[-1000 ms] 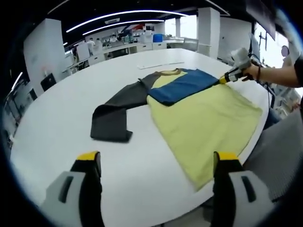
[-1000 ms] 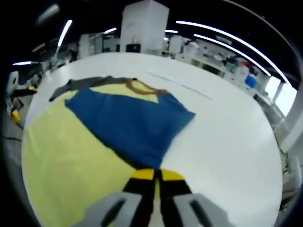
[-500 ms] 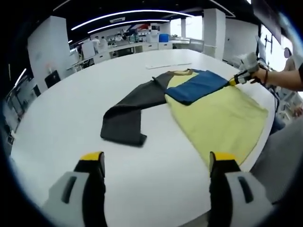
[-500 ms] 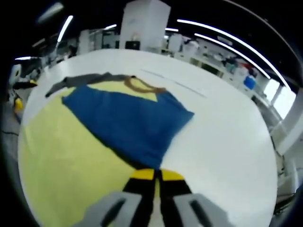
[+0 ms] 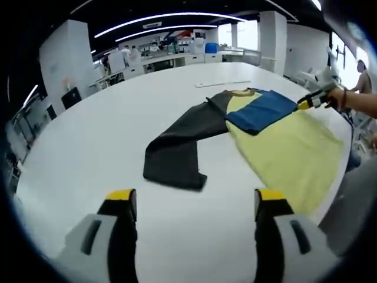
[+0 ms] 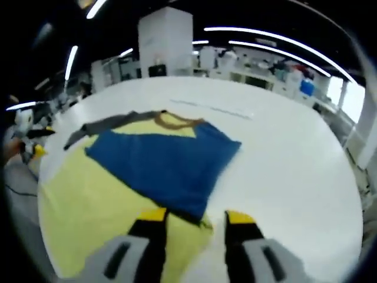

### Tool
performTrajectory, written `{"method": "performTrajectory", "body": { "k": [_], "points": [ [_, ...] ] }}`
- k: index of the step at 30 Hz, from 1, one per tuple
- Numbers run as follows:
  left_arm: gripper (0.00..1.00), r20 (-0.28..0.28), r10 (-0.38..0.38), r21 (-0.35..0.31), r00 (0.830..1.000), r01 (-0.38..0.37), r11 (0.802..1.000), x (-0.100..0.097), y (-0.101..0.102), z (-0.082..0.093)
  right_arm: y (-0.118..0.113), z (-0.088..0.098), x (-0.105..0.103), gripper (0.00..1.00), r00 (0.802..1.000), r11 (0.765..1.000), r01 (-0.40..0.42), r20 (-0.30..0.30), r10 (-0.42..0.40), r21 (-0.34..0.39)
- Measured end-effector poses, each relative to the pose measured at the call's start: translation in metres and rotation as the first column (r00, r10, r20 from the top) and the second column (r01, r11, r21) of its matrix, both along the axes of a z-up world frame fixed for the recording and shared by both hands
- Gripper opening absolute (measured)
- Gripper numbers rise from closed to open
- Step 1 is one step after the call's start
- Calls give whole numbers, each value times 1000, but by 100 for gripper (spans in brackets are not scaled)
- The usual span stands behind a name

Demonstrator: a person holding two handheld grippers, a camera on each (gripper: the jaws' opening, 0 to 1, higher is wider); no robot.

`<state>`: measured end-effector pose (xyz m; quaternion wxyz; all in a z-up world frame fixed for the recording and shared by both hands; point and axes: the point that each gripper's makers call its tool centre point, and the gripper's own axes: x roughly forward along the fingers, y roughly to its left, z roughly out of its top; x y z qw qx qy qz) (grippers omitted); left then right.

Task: Fold the garment on the visible template until the final outline fits inside the template.

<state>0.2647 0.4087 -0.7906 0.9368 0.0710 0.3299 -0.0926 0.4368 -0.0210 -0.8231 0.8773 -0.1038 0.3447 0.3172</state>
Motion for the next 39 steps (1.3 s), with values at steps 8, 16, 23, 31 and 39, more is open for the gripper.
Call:
{"method": "performTrajectory", "body": {
  "k": [8, 16, 23, 31, 39],
  "points": [
    [73, 20, 2, 24, 1000, -2, 1000, 18, 9, 4, 17, 29, -20, 79, 998, 996, -61, -24, 62, 70],
    [62, 60, 17, 45, 998, -20, 999, 44, 29, 6, 33, 66, -41, 95, 994, 981, -108, -14, 111, 159],
    [55, 83, 16, 66, 996, -22, 998, 67, 43, 3, 40, 86, -58, 99, 986, 971, -164, 18, 164, 174],
    [39, 75, 68, 21, 995, -70, 997, 88, 59, -8, 33, 85, -71, 99, 982, 978, -189, 19, 188, 94],
    [28, 37, 90, -11, 995, -89, 996, 109, 75, -34, 25, 83, -77, 99, 989, 984, -150, 9, 150, 96]
  ]
}}
